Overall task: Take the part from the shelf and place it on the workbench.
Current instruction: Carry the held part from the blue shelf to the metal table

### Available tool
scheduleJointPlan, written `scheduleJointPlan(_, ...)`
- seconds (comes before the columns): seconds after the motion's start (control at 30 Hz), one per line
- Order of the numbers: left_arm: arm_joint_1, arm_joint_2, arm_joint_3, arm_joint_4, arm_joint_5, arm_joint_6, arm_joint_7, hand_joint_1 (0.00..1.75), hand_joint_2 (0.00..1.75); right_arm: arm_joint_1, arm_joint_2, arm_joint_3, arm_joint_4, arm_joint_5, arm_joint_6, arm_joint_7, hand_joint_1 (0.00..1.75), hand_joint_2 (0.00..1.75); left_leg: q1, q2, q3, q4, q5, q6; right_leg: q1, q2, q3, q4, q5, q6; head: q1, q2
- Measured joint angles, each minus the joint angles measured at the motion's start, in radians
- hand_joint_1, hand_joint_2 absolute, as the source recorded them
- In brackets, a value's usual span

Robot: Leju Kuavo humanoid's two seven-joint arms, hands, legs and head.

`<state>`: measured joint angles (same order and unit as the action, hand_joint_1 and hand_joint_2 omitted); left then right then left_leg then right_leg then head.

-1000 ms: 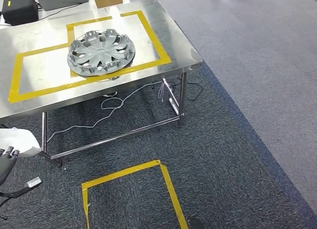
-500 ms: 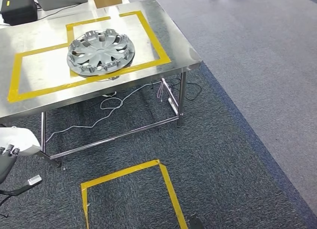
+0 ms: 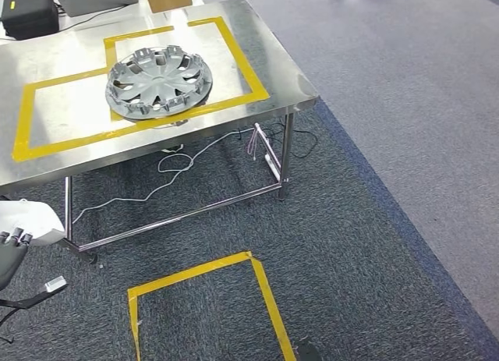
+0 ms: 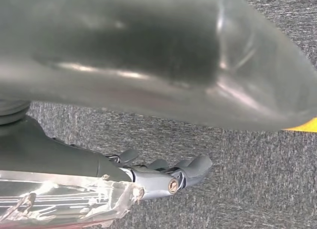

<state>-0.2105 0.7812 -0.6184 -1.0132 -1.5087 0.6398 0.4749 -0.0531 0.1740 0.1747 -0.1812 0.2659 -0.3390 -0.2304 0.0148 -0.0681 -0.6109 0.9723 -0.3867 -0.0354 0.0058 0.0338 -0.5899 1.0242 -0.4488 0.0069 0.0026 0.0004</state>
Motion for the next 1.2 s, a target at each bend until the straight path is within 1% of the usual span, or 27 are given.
scheduleJointPlan(0.27,-0.011,-0.003,-0.002,0.0,0.0,-0.004,-0.006,1.75,1.75,-0.001,0.0,0.0,0.0,0.009,0.0,-0.002,0.0,0.0,0.0,0.0,-0.001,0.001,-0.001,0.001,-0.001,0.0,0.0,-0.001,0.0,0.001,0.0,0.0)
scheduleJointPlan(0.33,-0.016,-0.004,-0.002,0.0,0.0,-0.004,-0.006,1.75,1.75,-0.001,0.001,0.0,0.0,0.011,0.001,-0.003,0.0,0.0,-0.002,0.0,-0.003,0.006,-0.004,0.011,-0.005,0.001,0.0,-0.003,0.001,0.007,0.0,0.0)
scheduleJointPlan(0.4,-0.019,-0.003,-0.002,0.0,0.0,-0.005,-0.006,1.75,1.75,-0.001,0.002,0.0,0.0,0.013,0.001,-0.006,0.0,0.0,-0.005,0.0,-0.003,0.003,-0.004,0.025,-0.007,0.001,0.003,-0.009,0.003,0.015,-0.001,0.0)
scheduleJointPlan(0.43,-0.02,-0.003,-0.002,0.0,0.0,-0.006,-0.006,1.75,1.75,-0.001,0.002,0.0,0.0,0.013,0.001,-0.008,0.0,0.0,-0.003,0.002,0.002,-0.007,0.001,0.028,-0.006,0.0,0.003,-0.01,0.004,0.018,-0.001,0.0)
scheduleJointPlan(0.47,-0.021,-0.002,-0.002,0.0,0.0,-0.008,-0.006,1.75,1.75,-0.001,0.003,0.0,0.0,0.01,0.002,-0.01,0.0,0.0,-0.001,0.003,0.009,-0.018,0.006,0.031,-0.005,-0.004,0.0,-0.003,-0.003,0.021,0.001,0.0)
scheduleJointPlan(0.5,-0.021,-0.002,-0.001,0.0,0.0,-0.01,-0.006,1.75,1.75,-0.001,0.003,0.0,0.0,0.008,0.005,-0.011,0.0,0.0,0.003,0.005,0.016,-0.029,0.011,0.032,-0.004,-0.008,-0.01,0.022,-0.019,0.026,0.003,0.0)
scheduleJointPlan(0.53,-0.02,-0.003,-0.001,0.0,0.0,-0.013,-0.006,1.75,1.75,-0.001,0.003,0.0,0.0,0.004,0.007,-0.012,0.0,0.0,0.006,0.006,0.022,-0.036,0.014,0.033,-0.005,-0.014,-0.033,0.07,-0.047,0.03,0.006,0.0)
scheduleJointPlan(0.6,-0.016,-0.006,-0.001,0.0,0.0,-0.017,-0.006,1.75,1.75,0.0,0.002,-0.001,0.0,0.0,0.01,-0.013,0.0,0.0,0.008,0.008,0.023,-0.037,0.014,0.033,-0.01,-0.021,-0.096,0.2,-0.109,0.041,0.008,0.0)
scheduleJointPlan(0.63,-0.013,-0.008,-0.001,0.0,0.0,-0.018,-0.006,1.75,1.75,0.001,0.002,-0.001,0.0,-0.001,0.01,-0.013,0.0,0.0,0.009,0.009,0.023,-0.036,0.013,0.031,-0.012,-0.023,-0.119,0.246,-0.123,0.045,0.008,0.0)
scheduleJointPlan(0.67,-0.01,-0.01,-0.002,0.0,0.0,-0.019,-0.006,1.75,1.75,0.002,0.002,-0.001,0.0,-0.002,0.01,-0.013,0.0,0.0,0.012,0.009,0.023,-0.035,0.012,0.028,-0.015,-0.024,-0.125,0.254,-0.117,0.05,0.008,0.0)
scheduleJointPlan(0.7,-0.008,-0.012,-0.002,0.0,0.0,-0.02,-0.006,1.75,1.75,0.003,0.002,-0.001,0.0,-0.002,0.01,-0.013,0.0,0.0,0.015,0.008,0.023,-0.033,0.01,0.024,-0.017,-0.024,-0.11,0.221,-0.093,0.054,0.008,0.0)
scheduleJointPlan(0.73,-0.007,-0.013,-0.002,0.0,0.0,-0.021,-0.006,1.75,1.75,0.003,0.002,-0.002,0.0,-0.002,0.01,-0.014,0.0,0.0,0.019,0.008,0.023,-0.028,0.007,0.017,-0.021,-0.023,-0.076,0.156,-0.058,0.059,0.008,0.0)
scheduleJointPlan(0.77,-0.007,-0.012,-0.001,0.0,0.0,-0.021,-0.006,1.75,1.75,0.002,0.002,-0.002,0.0,-0.002,0.01,-0.014,0.0,0.0,0.022,0.006,0.021,-0.021,0.003,0.009,-0.024,-0.018,-0.042,0.091,-0.033,0.063,0.009,0.0)
scheduleJointPlan(0.8,-0.006,-0.011,0.0,0.0,0.0,-0.022,-0.006,1.75,1.75,0.001,0.003,-0.002,-0.001,-0.002,0.01,-0.014,0.0,0.0,0.022,0.005,0.018,-0.012,-0.002,0.0,-0.027,-0.012,-0.013,0.04,-0.016,0.06,0.01,0.0)
scheduleJointPlan(0.83,-0.006,-0.009,0.0,0.0,0.0,-0.022,-0.006,1.75,1.75,0.0,0.003,-0.002,-0.001,-0.002,0.009,-0.014,0.0,0.0,0.022,0.003,0.016,-0.005,-0.005,-0.008,-0.028,-0.007,0.003,0.013,-0.01,0.053,0.009,0.0)
scheduleJointPlan(0.87,-0.006,-0.007,0.001,0.0,0.0,-0.022,-0.006,1.75,1.75,0.0,0.003,-0.002,-0.001,-0.002,0.009,-0.015,0.0,0.0,0.021,0.002,0.013,-0.001,-0.006,-0.014,-0.026,-0.003,0.004,0.011,-0.012,0.042,0.008,0.0)
scheduleJointPlan(0.9,-0.006,-0.007,0.001,-0.001,0.0,-0.022,-0.006,1.75,1.75,0.001,0.003,-0.002,-0.001,-0.002,0.009,-0.015,0.0,0.0,0.022,0.001,0.012,-0.001,-0.005,-0.018,-0.026,-0.005,0.004,0.014,-0.011,0.03,0.007,0.0)
scheduleJointPlan(0.93,-0.005,-0.006,0.002,-0.001,0.0,-0.023,-0.006,1.75,1.75,0.002,0.003,-0.002,-0.001,-0.001,0.008,-0.016,0.0,0.0,0.023,0.004,0.011,-0.001,-0.004,-0.022,-0.025,-0.007,0.002,0.016,-0.009,0.02,0.005,0.0)
scheduleJointPlan(0.97,-0.004,-0.006,0.002,-0.001,0.0,-0.023,-0.005,1.75,1.75,0.002,0.003,-0.002,-0.001,0.001,0.004,-0.017,0.0,0.0,0.023,0.014,0.008,0.006,-0.01,-0.024,-0.025,-0.01,0.001,0.016,-0.007,0.012,0.004,0.0)
scheduleJointPlan(1.0,-0.003,-0.005,0.002,-0.001,0.0,-0.024,-0.005,1.75,1.75,0.002,0.003,-0.002,-0.001,0.003,-0.002,-0.019,0.0,0.0,0.023,0.028,-0.003,0.03,-0.027,-0.025,-0.025,-0.015,0.0,0.015,-0.005,0.004,0.003,0.0)
scheduleJointPlan(1.03,-0.003,-0.004,0.002,-0.002,0.0,-0.025,-0.004,1.75,1.75,0.002,0.003,-0.002,-0.001,0.008,-0.011,-0.02,0.0,0.0,0.023,0.042,-0.024,0.077,-0.055,-0.026,-0.024,-0.021,0.0,0.013,-0.004,-0.002,0.002,0.0)
scheduleJointPlan(1.07,-0.002,-0.004,0.002,-0.003,0.0,-0.026,-0.002,1.75,1.75,0.003,0.003,-0.002,-0.001,0.014,-0.021,-0.021,0.0,0.0,0.021,0.051,-0.055,0.145,-0.09,-0.026,-0.023,-0.028,-0.001,0.013,-0.004,-0.005,0.001,0.0)
scheduleJointPlan(1.1,0.0,-0.004,0.002,-0.004,0.0,-0.028,-0.001,1.75,1.75,0.005,0.003,-0.002,-0.001,0.019,-0.029,-0.021,0.0,0.0,0.021,0.054,-0.09,0.218,-0.122,-0.026,-0.021,-0.036,-0.002,0.013,-0.004,-0.008,0.0,0.0)
scheduleJointPlan(1.13,0.002,-0.004,0.002,-0.005,0.0,-0.029,0.0,1.75,1.75,0.006,0.003,-0.002,-0.001,0.023,-0.035,-0.021,0.0,0.0,0.02,0.055,-0.117,0.275,-0.141,-0.026,-0.02,-0.044,-0.002,0.013,-0.005,-0.009,0.0,0.0)
scheduleJointPlan(1.17,0.005,-0.004,0.002,-0.006,0.0,-0.031,0.001,1.75,1.75,0.007,0.003,-0.002,-0.001,0.026,-0.038,-0.021,0.0,0.0,0.02,0.055,-0.13,0.301,-0.142,-0.025,-0.019,-0.054,-0.002,0.013,-0.006,-0.01,0.0,0.0)
scheduleJointPlan(1.2,0.008,-0.003,0.003,-0.007,0.0,-0.032,0.002,1.75,1.75,0.007,0.003,-0.002,-0.001,0.027,-0.04,-0.021,0.0,0.0,0.02,0.058,-0.123,0.285,-0.124,-0.024,-0.019,-0.064,-0.001,0.013,-0.007,-0.009,0.0,0.0)
